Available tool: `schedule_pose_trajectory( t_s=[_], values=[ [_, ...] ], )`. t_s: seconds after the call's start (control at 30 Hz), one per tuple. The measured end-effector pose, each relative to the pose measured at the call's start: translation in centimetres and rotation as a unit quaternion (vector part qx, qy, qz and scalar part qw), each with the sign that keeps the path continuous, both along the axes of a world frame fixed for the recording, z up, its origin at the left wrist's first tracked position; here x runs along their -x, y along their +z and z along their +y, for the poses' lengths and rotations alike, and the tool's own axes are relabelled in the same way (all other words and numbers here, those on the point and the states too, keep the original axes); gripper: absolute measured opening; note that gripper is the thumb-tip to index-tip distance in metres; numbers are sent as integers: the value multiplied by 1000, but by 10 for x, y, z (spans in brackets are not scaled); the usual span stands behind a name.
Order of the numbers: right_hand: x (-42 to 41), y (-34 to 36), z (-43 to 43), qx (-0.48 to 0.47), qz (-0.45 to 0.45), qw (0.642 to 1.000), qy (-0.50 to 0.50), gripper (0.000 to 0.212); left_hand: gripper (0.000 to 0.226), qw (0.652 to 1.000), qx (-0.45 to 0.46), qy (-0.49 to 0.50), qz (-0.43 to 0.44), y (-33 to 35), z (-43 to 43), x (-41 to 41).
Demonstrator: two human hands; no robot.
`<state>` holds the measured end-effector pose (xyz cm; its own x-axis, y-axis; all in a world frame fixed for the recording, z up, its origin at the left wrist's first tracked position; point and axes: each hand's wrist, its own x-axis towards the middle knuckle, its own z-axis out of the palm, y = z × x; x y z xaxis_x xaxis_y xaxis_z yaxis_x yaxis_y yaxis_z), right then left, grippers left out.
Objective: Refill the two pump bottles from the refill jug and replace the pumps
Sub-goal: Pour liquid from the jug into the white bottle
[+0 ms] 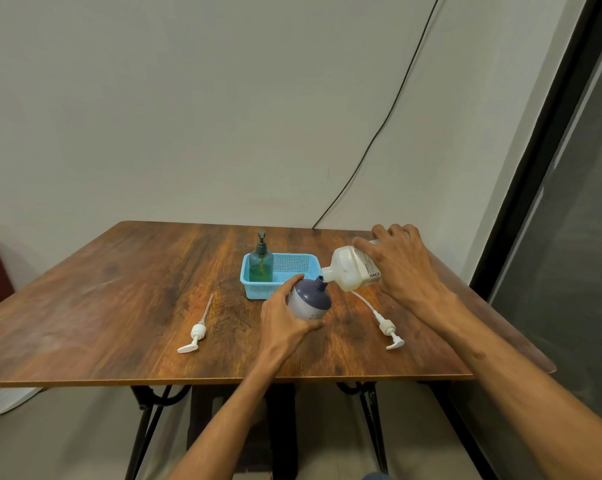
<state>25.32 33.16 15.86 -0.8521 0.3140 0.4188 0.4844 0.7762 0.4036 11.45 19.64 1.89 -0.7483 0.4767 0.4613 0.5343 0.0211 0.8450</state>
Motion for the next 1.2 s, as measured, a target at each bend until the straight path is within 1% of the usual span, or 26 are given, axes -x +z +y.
schedule_pose_trajectory(
  t_s=[0.47,0.73,0.9,1.2],
  values=[
    [3,0,1,-13,1,1000,5,64,95,1000,-1,1,-8,-4,1,1],
    [4,-2,3,-26,5,1000,2,64,92,1000,-5,3,-13,-5,2,1],
    [2,2,1,-11,-7,1000,7,67,93,1000,-3,4,-7,-5,2,0],
    [2,5,-2,-13,-9,1000,14,61,93,1000,-5,-1,-10,-4,1,0]
  ],
)
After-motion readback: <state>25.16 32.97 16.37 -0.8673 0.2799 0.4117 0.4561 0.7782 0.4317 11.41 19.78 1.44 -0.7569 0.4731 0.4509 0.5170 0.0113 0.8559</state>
